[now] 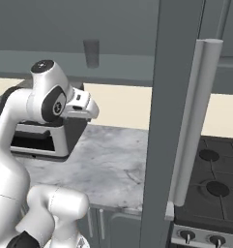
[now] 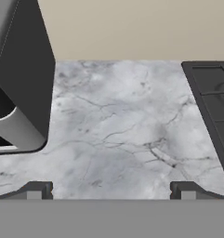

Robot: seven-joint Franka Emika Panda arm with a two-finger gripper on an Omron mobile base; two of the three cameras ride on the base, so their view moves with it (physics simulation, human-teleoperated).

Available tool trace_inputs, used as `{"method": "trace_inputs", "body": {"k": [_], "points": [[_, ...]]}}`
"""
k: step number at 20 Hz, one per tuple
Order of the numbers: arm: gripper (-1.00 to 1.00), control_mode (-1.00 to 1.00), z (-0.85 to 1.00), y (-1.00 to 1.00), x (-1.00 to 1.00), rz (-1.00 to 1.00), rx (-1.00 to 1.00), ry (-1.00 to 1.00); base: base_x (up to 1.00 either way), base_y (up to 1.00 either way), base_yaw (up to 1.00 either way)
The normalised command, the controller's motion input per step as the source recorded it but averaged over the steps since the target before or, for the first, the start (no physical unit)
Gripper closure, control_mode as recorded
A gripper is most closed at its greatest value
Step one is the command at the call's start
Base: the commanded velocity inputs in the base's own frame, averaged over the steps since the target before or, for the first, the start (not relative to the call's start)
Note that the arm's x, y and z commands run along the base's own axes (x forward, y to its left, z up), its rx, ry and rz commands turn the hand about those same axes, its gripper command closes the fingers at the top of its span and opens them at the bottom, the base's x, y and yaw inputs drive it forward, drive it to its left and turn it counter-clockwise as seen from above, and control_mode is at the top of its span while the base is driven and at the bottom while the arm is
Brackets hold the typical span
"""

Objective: There is a bowl on the dining counter. Grab a lemon wedge from the fridge and place it in the bowl. Then get the liquor bottle and glass cup from the cabinet and place them next to the bowl.

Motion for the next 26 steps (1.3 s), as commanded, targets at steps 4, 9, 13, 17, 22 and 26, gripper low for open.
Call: {"method": "trace_inputs", "body": {"k": [4, 9, 13, 17, 22, 26], "points": [[-1.00, -1.00, 0.24, -0.10, -0.09, 0.00, 0.13, -0.11, 0.00, 0.00, 0.00], [-1.00, -1.00, 0.38, -0.20, -0.47, 0.00, 0.20, -0.26, 0.00, 0.00, 0.00], [-1.00, -1.00, 0.42, -0.30, -0.21, 0.00, 0.19, -0.20, 0.00, 0.00, 0.00], [-1.00, -1.00, 0.64, -0.19, -0.22, 0.00, 0.17, -0.22, 0.00, 0.00, 0.00], [-1.00, -1.00, 0.74, 0.00, -0.04, 0.00, 0.15, -0.13, 0.00, 0.00, 0.00], [-1.00, -1.00, 0.68, 0.00, 0.13, 0.00, 0.13, -0.03, 0.00, 0.00, 0.00]]}}
